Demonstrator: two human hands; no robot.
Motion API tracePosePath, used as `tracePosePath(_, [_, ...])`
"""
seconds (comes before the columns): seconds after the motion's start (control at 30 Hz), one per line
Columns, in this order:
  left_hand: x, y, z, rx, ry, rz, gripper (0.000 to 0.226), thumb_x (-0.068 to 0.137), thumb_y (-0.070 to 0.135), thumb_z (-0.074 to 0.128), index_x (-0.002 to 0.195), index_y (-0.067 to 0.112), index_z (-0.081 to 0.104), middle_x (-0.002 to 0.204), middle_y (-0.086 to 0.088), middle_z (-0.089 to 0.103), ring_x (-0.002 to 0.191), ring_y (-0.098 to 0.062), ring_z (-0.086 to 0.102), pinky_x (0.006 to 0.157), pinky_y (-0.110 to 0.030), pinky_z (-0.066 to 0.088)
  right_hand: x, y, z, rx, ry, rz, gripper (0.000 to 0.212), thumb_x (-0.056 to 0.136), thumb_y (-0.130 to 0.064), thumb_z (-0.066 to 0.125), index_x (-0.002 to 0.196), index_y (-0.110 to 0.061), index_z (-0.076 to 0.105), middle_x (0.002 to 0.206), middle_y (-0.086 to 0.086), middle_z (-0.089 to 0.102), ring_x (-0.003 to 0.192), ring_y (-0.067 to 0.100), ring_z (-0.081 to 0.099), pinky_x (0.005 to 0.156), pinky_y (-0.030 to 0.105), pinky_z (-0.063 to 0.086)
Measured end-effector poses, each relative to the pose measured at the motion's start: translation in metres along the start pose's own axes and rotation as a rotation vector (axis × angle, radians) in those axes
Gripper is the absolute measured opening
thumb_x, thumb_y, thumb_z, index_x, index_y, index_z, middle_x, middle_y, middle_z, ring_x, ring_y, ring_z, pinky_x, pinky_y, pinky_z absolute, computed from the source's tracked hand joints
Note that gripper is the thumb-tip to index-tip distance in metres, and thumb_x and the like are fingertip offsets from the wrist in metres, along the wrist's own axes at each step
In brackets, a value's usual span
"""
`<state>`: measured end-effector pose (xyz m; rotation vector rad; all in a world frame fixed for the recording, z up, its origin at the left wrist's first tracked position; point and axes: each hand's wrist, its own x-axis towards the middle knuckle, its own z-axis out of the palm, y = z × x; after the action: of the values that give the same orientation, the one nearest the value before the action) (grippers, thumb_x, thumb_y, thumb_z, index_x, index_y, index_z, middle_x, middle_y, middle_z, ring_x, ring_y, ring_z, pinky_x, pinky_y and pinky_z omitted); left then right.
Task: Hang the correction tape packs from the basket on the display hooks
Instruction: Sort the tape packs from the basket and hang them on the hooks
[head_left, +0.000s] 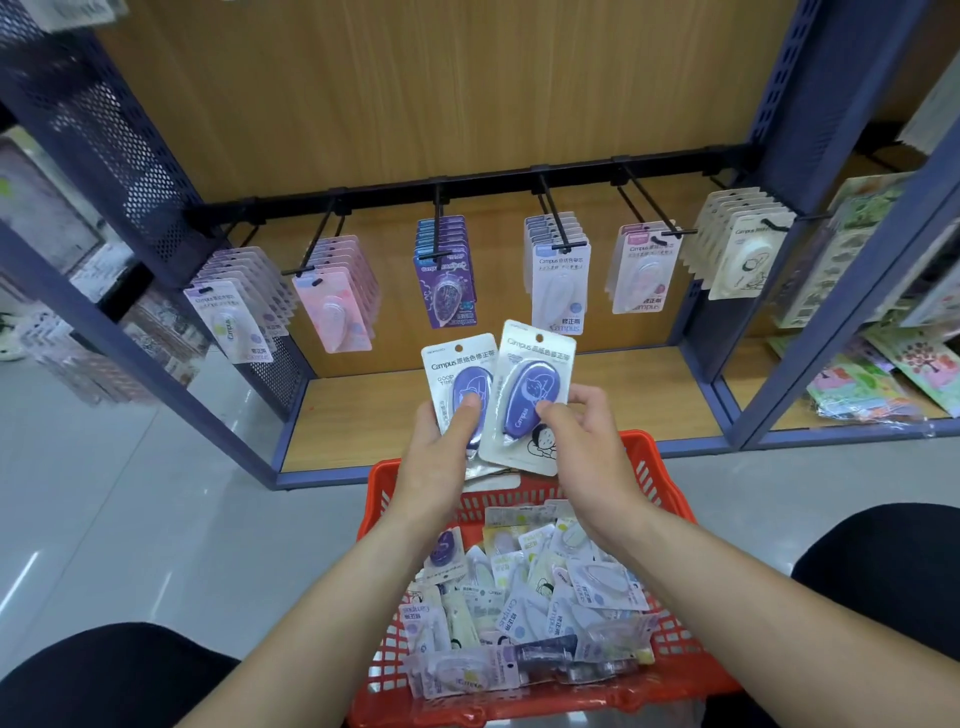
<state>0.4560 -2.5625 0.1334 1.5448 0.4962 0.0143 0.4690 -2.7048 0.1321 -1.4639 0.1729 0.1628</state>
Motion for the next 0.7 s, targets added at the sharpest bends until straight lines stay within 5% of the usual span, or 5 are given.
tracePosePath(0.2, [0.002,0.009,-0.008,0.040,0.021,0.003,0.057,0.085,0.043,0.078,0.130,0.018,0.053,0.112,0.000,0.074,0.096,-0.018,0.075,0.092,-0.045,0.059,0.002,-0.004,-0.003,-0.045,-0.032,0.004,0.016,0.099,-0.024,0.056,0.115,-0.028,0.054,0.078,-0.014,0.074,0.071,-0.005,0.069,0.067,0.026,0.055])
tracePosePath(0.33, [0.001,0.022,-0.013,0.047,0.028,0.055,0.053,0.086,0.039,0.080,0.128,0.019,0.053,0.115,0.001,0.072,0.098,-0.017,0.074,0.093,-0.046,0.059,0.005,-0.016,-0.001,0.031,-0.053,0.036,0.020,0.097,-0.022,0.064,0.116,-0.022,0.059,0.092,0.000,0.079,0.086,0.022,0.077,0.087,0.054,0.060])
tracePosePath(0.47, [0.001,0.038,-0.020,0.038,0.087,0.148,0.052,0.085,0.037,0.081,0.126,0.022,0.054,0.115,0.005,0.071,0.101,-0.015,0.072,0.094,-0.044,0.058,0.005,-0.032,-0.003,0.107,-0.058,-0.001,0.024,0.096,-0.013,0.067,0.119,-0.013,0.060,0.091,0.006,0.079,0.081,0.027,0.077,0.078,0.048,0.062])
tracePosePath(0.6, [-0.004,0.054,-0.026,-0.026,0.073,0.182,0.060,0.080,0.033,0.086,0.129,0.018,0.054,0.112,0.001,0.075,0.098,-0.019,0.075,0.090,-0.048,0.060,0.001,-0.048,0.003,0.121,-0.091,-0.046,0.021,0.095,-0.012,0.069,0.115,-0.008,0.063,0.098,0.013,0.079,0.090,0.033,0.076,0.087,0.051,0.060])
tracePosePath(0.7, [-0.009,0.070,-0.028,-0.095,0.071,0.229,0.057,0.081,0.021,0.086,0.128,0.012,0.056,0.108,-0.001,0.076,0.089,-0.012,0.076,0.075,-0.031,0.063,0.000,-0.068,0.011,0.075,-0.108,-0.095,0.019,0.096,-0.013,0.067,0.115,-0.009,0.066,0.102,0.010,0.079,0.095,0.029,0.076,0.093,0.051,0.058])
